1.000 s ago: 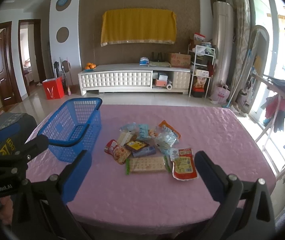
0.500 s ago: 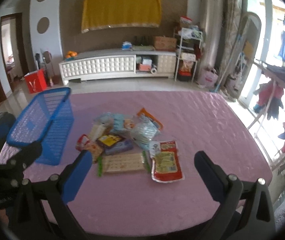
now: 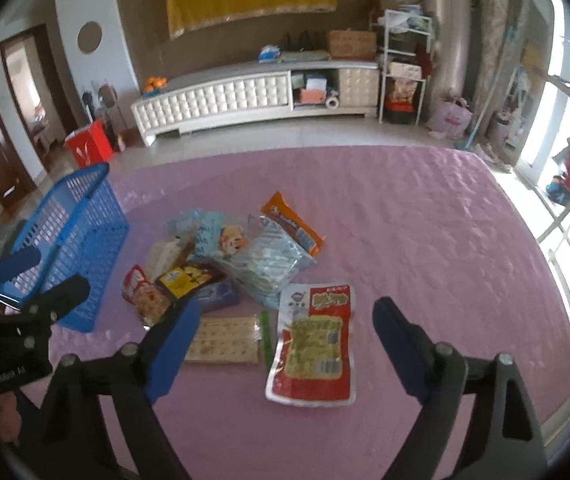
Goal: Organize snacks
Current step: 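Move the left tool toward the cracker pack while the right tool approaches the red pouch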
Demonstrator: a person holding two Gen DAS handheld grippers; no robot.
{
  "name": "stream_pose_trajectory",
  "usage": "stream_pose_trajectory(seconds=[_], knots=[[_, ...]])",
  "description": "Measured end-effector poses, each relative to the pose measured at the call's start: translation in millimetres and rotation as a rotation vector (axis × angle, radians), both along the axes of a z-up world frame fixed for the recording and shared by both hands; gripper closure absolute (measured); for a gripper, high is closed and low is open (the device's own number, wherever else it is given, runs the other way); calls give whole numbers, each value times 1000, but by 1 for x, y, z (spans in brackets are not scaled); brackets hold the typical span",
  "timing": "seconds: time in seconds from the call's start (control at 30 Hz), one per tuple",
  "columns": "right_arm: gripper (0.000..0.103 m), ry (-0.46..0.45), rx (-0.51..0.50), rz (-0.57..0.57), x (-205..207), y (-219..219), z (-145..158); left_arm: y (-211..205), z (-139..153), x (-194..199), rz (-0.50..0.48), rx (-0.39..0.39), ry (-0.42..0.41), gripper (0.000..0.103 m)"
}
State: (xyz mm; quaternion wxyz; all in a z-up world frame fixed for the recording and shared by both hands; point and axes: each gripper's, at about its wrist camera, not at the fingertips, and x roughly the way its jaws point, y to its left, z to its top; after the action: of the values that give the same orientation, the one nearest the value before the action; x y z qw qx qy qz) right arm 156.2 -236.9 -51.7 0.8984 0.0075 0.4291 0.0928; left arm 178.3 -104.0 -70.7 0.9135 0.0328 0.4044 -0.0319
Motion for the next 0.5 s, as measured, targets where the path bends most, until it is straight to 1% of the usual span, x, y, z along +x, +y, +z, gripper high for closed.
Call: stream_pose_trajectory(seconds=[0.13, 0.23, 0.27, 0.5], knots=[[17, 61, 23, 30, 21, -5, -19, -2, -13, 22, -2, -23, 38, 17], [18, 150, 105, 56, 35, -13, -40, -5, -27, 33, -3, -8, 70, 23], [18, 178, 112, 45, 39, -15, -48, -7, -31, 36, -5, -2, 77, 24], [18, 291, 53, -29, 44, -31, -75, -22, -66, 40, -74, 2, 146, 24]])
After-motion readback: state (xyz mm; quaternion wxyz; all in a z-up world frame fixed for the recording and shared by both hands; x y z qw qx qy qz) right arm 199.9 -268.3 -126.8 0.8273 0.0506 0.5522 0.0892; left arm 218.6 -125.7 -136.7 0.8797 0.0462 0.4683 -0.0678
